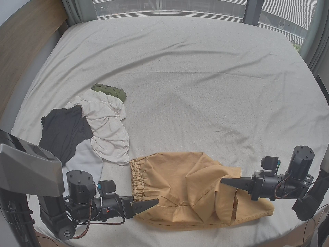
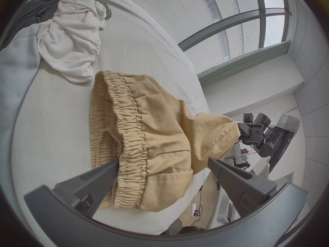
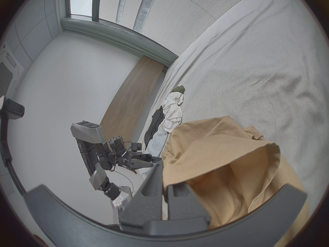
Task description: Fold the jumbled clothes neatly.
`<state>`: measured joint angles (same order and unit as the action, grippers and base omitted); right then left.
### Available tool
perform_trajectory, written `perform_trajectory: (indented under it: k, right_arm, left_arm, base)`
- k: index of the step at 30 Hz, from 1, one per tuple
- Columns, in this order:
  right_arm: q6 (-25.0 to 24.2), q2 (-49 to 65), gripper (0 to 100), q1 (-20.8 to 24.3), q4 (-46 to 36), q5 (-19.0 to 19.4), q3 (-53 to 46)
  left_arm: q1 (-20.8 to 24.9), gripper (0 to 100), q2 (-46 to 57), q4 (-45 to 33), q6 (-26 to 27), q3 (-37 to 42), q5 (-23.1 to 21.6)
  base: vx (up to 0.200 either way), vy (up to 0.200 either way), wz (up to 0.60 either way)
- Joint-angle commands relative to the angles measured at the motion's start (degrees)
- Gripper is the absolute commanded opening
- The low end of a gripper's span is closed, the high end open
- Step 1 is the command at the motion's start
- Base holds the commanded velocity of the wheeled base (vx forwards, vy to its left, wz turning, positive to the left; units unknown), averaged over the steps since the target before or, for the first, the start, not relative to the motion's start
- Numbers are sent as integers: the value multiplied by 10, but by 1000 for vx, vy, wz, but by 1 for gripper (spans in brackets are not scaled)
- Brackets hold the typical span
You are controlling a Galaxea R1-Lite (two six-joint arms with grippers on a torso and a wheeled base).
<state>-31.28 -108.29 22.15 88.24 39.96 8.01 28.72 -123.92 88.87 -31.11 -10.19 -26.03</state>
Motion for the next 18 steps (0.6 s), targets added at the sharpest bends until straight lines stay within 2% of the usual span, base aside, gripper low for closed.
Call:
perform_trajectory:
  k: [1,6,18]
  right_arm:
    - [1,-3,0,0,0,0,0]
    - [3,-3,0,1,0,0,0]
    - [3,-3,0,-1,0,-1,1]
  left_arm:
    - [2,100,17,0,-7,-4,0]
    - [20,100,47,0,-43,-4,-3]
    - [25,100,45,0,-40,8,-3]
  base:
    - [0,0,0]
    - [0,0,0]
    - [0,0,0]
